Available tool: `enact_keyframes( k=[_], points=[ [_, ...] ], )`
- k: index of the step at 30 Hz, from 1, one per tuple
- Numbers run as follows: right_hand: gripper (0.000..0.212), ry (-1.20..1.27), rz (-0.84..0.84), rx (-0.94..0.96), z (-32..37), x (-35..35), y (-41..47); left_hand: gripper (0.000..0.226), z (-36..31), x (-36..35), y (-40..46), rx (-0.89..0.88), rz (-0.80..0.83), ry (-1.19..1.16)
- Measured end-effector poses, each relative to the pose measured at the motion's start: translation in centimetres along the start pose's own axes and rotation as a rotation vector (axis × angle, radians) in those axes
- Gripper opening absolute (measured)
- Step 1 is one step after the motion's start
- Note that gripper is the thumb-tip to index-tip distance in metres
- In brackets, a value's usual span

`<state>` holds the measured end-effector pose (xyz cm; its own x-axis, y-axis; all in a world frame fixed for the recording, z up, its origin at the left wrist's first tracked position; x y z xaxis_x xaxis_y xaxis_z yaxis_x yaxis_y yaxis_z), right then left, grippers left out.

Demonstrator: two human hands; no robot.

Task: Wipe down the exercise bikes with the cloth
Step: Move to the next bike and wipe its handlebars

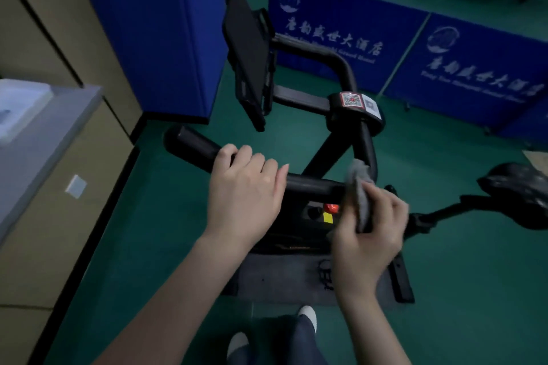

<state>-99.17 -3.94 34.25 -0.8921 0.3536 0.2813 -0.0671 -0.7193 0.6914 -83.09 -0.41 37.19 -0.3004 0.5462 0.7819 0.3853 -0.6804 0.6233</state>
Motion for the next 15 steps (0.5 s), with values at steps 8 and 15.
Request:
enact_keyframes(
  k=[8, 15],
  points=[
    [0.02, 0.226, -0.023, -0.197, 3.2, -3.8, -5.5, 0.047, 0.2, 0.4, 0.2, -0.048, 0.09, 0.0],
    [0.009, 0.41, -0.158, -0.839, 1.0, -3.0, -7.7, 0.037, 1.4, 1.1, -0.1, -0.16, 0.202, -0.145]
  ],
)
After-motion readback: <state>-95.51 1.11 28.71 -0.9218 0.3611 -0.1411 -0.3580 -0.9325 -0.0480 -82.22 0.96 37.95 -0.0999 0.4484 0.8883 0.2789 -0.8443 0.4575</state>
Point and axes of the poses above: each hand's wrist, its own y-axis towards the middle knuckle, its own x-axis out of the back of the hand, z = x × y, the point moved 4 cm from there along y, towards the middle knuckle, and after that the axes turned 12 degrees about x, right-handed, at the moved point
